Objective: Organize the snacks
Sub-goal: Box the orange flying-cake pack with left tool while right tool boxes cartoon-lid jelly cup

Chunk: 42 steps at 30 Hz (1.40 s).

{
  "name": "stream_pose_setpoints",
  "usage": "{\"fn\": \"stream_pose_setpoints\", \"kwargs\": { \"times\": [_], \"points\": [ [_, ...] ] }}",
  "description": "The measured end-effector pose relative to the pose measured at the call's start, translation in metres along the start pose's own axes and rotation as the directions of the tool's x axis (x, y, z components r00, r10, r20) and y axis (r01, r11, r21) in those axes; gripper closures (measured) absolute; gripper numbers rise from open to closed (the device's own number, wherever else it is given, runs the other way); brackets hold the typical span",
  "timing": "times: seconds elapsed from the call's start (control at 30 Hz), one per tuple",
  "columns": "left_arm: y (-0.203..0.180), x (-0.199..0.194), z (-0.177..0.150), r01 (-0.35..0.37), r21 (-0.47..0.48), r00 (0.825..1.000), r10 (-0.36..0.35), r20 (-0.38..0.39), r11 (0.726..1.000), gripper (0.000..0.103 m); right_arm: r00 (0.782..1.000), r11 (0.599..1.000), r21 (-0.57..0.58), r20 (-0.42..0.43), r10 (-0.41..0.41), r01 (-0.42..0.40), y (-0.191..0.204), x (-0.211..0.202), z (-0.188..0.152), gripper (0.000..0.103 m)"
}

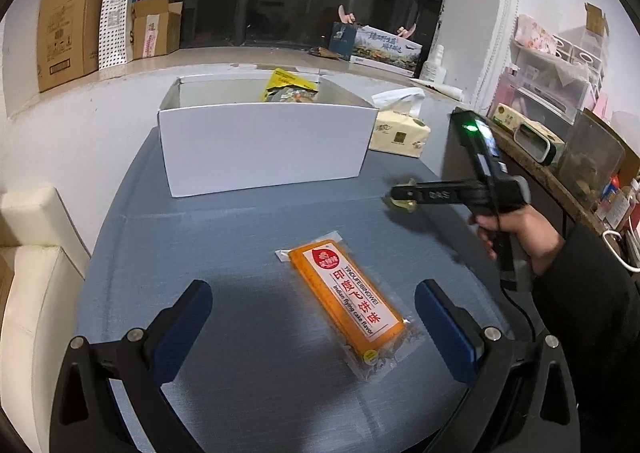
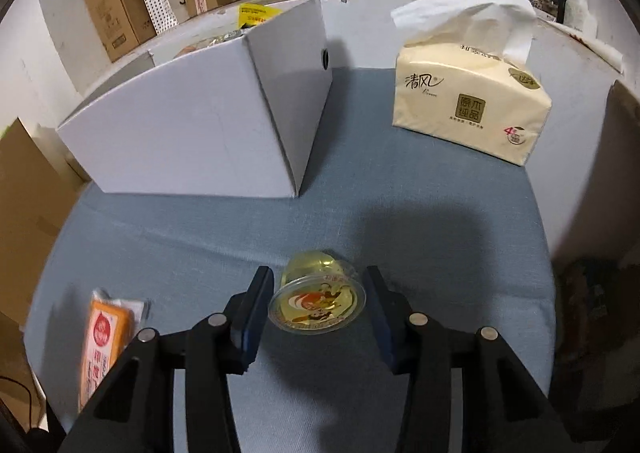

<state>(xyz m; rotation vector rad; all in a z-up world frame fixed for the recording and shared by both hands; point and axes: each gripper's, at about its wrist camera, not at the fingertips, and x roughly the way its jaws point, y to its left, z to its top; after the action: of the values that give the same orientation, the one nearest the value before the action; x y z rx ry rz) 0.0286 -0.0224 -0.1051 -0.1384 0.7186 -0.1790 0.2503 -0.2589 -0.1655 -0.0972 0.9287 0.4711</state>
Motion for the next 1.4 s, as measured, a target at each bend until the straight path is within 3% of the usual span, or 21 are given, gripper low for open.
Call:
{"fn": "stream_pose_setpoints", "kwargs": {
  "times": [0.3,0.5,0.8,0.9,1.07,1.1,1.13,1.2,1.27,1.4],
  "points": [
    [-0.011,0.023,-0.001,0.006,0.020,0.997,-0.005,-0.074,1.000,0.000,0.983,0.997,-0.012,0.167,0.081,-0.080,0.031,-0.088,-0.041,0.053],
    [-0.034,0.067,0.002,-0.017,0.038,0.984,0.024,-0.175,0.999,0.000,0.972,0.998,-0.026,0.229,0.057,-0.052,0.050,-0.138,-0.068,0.053],
    [-0.054,0.131,-0.001,-0.108,0.041,0.951,0.115,-0.287,0.993,0.000,0.970,0.998,0.025,0.236,0.049,-0.057,0.040,-0.141,-0.085,0.053],
    [-0.057,0.140,-0.005,-0.169,0.076,0.939,0.184,-0.291,0.983,0.000,0.971,0.998,0.030,0.234,0.050,-0.059,0.039,-0.143,-0.089,0.053],
    [-0.058,0.138,-0.006,-0.134,0.117,0.952,0.160,-0.259,0.984,0.001,0.971,0.998,0.021,0.232,0.052,-0.058,0.043,-0.143,-0.091,0.053],
    [-0.058,0.136,-0.006,-0.123,0.126,0.956,0.151,-0.250,0.984,0.006,0.972,0.998,0.017,0.229,0.053,-0.059,0.044,-0.142,-0.092,0.053],
    [-0.056,0.133,-0.005,-0.113,0.130,0.961,0.141,-0.239,0.985,0.022,0.972,0.998,0.013,0.229,0.053,-0.057,0.046,-0.141,-0.092,0.053],
    [-0.049,0.124,-0.002,-0.096,0.105,0.968,0.118,-0.221,0.990,0.038,0.974,0.998,0.002,0.222,0.056,-0.058,0.050,-0.140,-0.093,0.053],
    [-0.041,0.111,-0.001,-0.056,0.077,0.976,0.071,-0.206,0.995,0.039,0.974,0.998,-0.005,0.220,0.058,-0.058,0.052,-0.140,-0.094,0.053],
    [-0.034,0.068,0.006,-0.030,0.097,0.996,0.038,-0.082,0.995,0.040,0.972,0.998,-0.013,0.227,0.060,-0.058,0.056,-0.142,-0.094,0.053]
  ]
}}
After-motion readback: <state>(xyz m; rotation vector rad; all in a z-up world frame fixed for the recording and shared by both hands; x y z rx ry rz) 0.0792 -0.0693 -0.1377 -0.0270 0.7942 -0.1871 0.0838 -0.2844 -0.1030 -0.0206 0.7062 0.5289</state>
